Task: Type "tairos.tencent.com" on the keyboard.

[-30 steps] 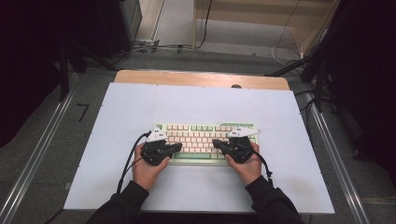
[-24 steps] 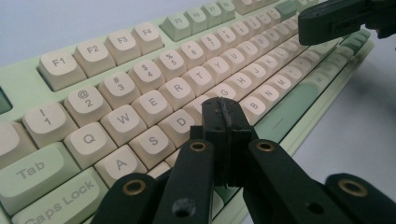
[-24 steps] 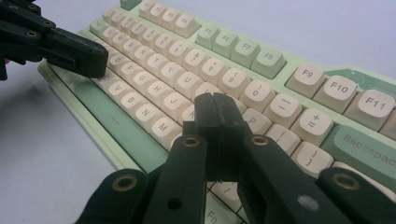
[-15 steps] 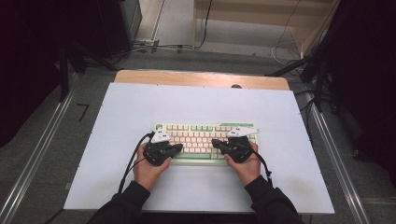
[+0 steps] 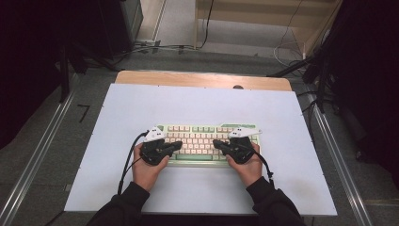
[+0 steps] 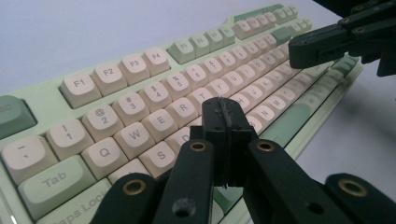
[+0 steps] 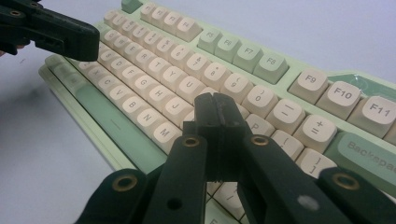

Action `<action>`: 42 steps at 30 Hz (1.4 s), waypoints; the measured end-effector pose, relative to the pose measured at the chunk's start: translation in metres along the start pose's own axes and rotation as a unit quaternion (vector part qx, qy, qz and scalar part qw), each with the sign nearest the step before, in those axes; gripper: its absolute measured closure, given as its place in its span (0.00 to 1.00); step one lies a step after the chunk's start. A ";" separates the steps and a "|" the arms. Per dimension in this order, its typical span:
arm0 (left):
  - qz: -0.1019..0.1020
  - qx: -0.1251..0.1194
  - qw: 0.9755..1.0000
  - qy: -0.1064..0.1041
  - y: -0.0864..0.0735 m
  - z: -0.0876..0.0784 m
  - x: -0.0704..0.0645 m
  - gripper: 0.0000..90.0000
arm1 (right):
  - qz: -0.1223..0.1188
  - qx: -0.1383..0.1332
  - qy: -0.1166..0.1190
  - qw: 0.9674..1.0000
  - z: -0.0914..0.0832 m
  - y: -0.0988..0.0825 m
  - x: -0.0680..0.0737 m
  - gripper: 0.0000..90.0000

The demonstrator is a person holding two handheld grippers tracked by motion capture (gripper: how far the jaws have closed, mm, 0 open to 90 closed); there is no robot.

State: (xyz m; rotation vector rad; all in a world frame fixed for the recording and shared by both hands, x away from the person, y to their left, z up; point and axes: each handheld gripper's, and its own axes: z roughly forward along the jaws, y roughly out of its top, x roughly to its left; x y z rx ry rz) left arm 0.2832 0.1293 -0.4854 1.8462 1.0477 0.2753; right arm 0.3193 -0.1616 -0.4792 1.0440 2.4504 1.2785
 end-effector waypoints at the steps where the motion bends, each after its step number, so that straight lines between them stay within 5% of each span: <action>1: -0.001 -0.001 1.000 0.000 0.000 0.000 0.000 1.00 | 0.000 0.000 0.000 1.000 0.000 0.000 0.000 0.98; 42: -0.004 -0.006 1.000 0.008 -0.001 0.000 0.004 1.00 | 0.007 0.004 -0.012 1.000 0.018 0.008 -0.004 0.98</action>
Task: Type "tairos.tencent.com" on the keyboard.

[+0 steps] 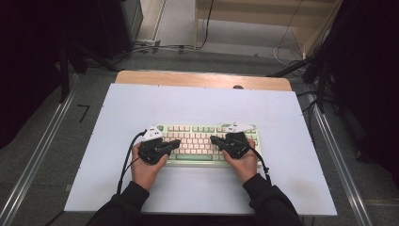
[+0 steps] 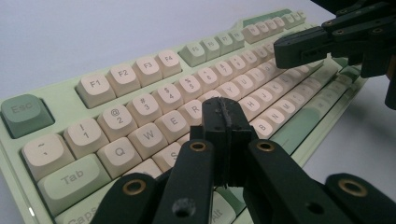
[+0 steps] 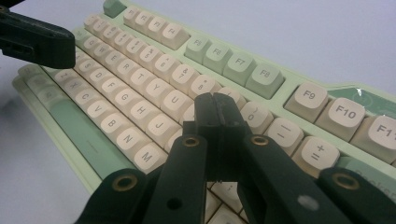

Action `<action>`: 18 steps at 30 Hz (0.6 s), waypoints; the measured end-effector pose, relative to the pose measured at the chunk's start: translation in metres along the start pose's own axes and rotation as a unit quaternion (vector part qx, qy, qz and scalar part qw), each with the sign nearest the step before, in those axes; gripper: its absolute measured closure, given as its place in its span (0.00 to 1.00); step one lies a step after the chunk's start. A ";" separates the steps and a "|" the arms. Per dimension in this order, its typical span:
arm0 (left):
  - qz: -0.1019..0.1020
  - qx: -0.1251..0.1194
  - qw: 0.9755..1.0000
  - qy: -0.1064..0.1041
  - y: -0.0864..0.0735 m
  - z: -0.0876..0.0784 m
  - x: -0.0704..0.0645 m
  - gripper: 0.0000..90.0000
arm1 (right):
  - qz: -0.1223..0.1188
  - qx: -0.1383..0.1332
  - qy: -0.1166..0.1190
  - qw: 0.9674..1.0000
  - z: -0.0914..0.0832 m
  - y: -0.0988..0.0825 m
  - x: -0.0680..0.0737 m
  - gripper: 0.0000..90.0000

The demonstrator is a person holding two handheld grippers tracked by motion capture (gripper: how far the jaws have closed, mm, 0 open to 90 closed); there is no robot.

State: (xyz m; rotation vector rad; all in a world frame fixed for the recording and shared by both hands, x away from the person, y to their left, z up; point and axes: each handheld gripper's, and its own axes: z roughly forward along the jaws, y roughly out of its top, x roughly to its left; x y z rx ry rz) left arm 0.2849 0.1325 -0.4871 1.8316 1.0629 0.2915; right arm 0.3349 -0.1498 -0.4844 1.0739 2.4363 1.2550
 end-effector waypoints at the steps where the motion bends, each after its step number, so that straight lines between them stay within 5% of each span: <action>1: 0.000 0.001 1.000 0.000 0.000 0.000 0.000 1.00 | 0.000 0.001 -0.001 1.000 0.001 0.000 0.000 0.98; 18: 0.001 0.004 1.000 -0.002 -0.001 0.001 0.000 1.00 | 0.002 0.009 -0.007 1.000 0.009 0.001 -0.002 0.98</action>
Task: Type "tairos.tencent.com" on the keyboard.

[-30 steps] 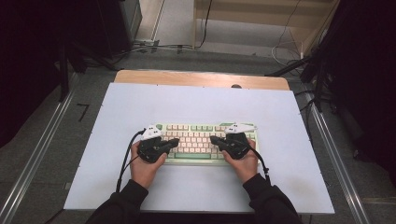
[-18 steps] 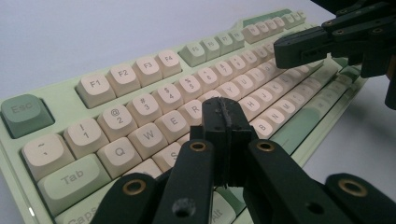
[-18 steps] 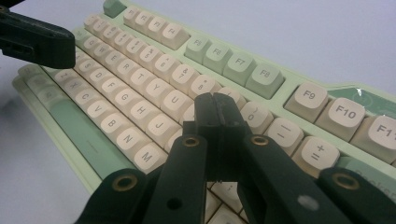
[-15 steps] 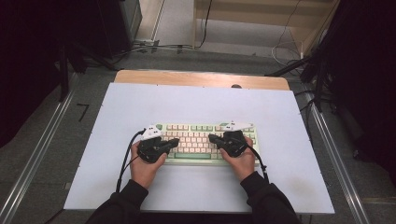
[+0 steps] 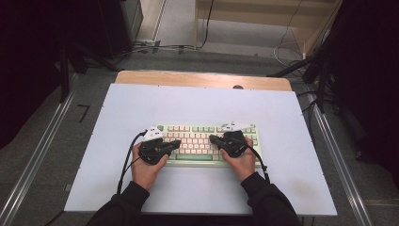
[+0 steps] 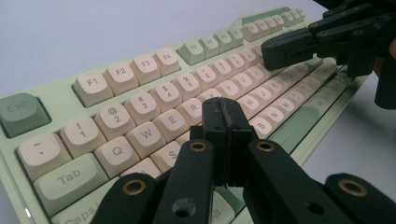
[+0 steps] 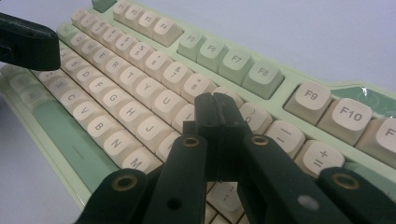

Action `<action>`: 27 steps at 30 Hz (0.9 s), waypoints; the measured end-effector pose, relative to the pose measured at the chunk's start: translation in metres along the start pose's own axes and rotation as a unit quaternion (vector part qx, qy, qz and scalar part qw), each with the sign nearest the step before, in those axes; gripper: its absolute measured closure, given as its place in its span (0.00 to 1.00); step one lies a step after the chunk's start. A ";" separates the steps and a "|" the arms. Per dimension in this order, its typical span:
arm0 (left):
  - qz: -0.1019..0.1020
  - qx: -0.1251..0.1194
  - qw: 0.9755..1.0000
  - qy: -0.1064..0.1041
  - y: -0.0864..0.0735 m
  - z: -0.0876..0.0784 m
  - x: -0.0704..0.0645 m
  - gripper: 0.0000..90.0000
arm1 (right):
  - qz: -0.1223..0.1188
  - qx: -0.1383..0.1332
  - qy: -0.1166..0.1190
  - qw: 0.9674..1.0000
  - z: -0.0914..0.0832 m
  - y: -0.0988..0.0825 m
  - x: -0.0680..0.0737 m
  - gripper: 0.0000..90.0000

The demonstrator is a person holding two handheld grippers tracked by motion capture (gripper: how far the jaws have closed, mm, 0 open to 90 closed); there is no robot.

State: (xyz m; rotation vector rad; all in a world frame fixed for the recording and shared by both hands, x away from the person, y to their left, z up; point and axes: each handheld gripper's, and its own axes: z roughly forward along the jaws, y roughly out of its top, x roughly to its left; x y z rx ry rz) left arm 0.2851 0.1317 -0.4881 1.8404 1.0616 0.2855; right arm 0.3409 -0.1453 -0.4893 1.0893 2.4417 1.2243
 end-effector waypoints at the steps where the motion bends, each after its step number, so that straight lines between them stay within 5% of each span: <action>1: 0.000 0.000 1.000 0.000 0.000 0.000 0.000 1.00 | 0.001 0.000 0.000 1.000 0.000 0.000 0.000 0.98; 14: 0.001 0.001 1.000 -0.001 0.000 0.000 0.000 1.00 | 0.010 0.018 -0.003 1.000 0.001 0.001 -0.001 0.98; 27: 0.001 0.001 1.000 0.000 0.000 0.000 0.000 1.00 | 0.004 0.002 0.005 1.000 -0.006 0.003 0.005 0.98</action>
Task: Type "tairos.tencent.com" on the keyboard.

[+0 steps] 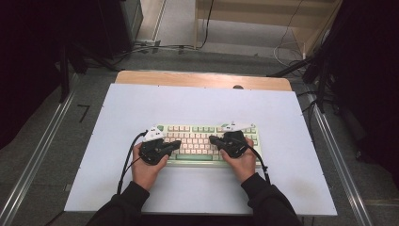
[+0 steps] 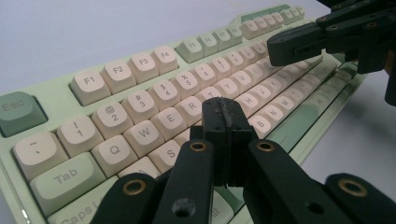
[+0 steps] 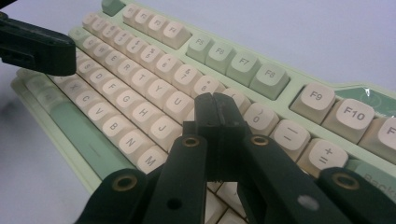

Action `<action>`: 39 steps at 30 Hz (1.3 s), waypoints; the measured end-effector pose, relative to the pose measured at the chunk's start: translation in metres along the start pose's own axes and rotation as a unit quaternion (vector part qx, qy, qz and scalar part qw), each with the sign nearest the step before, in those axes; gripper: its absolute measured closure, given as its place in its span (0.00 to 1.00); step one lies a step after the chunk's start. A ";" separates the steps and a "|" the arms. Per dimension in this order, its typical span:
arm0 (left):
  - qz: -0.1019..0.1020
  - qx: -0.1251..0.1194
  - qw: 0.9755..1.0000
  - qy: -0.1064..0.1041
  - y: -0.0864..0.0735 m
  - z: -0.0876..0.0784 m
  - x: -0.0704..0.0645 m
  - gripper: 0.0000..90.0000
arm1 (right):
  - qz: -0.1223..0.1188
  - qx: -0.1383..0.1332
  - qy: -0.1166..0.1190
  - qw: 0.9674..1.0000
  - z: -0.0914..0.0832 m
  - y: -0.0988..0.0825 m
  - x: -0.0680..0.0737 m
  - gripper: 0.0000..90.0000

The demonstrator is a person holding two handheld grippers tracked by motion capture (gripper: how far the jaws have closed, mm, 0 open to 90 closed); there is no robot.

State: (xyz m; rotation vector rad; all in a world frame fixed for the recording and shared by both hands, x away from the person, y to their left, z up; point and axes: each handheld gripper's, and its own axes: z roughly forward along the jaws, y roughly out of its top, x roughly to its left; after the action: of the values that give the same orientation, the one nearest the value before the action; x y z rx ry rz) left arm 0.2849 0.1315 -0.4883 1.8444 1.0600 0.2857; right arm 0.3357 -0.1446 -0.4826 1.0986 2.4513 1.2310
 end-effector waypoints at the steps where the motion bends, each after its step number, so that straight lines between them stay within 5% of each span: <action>1: -0.001 0.000 1.000 0.000 0.000 0.000 0.000 1.00 | -0.002 -0.002 0.002 1.000 -0.001 0.000 0.001 0.98; 39: -0.002 -0.002 1.000 0.003 0.000 -0.002 0.003 1.00 | -0.027 0.017 0.035 0.999 0.002 -0.009 0.022 0.98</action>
State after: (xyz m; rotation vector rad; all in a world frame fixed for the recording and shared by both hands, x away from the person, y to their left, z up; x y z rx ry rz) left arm 0.2855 0.1356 -0.4881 1.8392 1.0673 0.2912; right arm 0.3165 -0.1322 -0.4869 1.0085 2.5446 1.2361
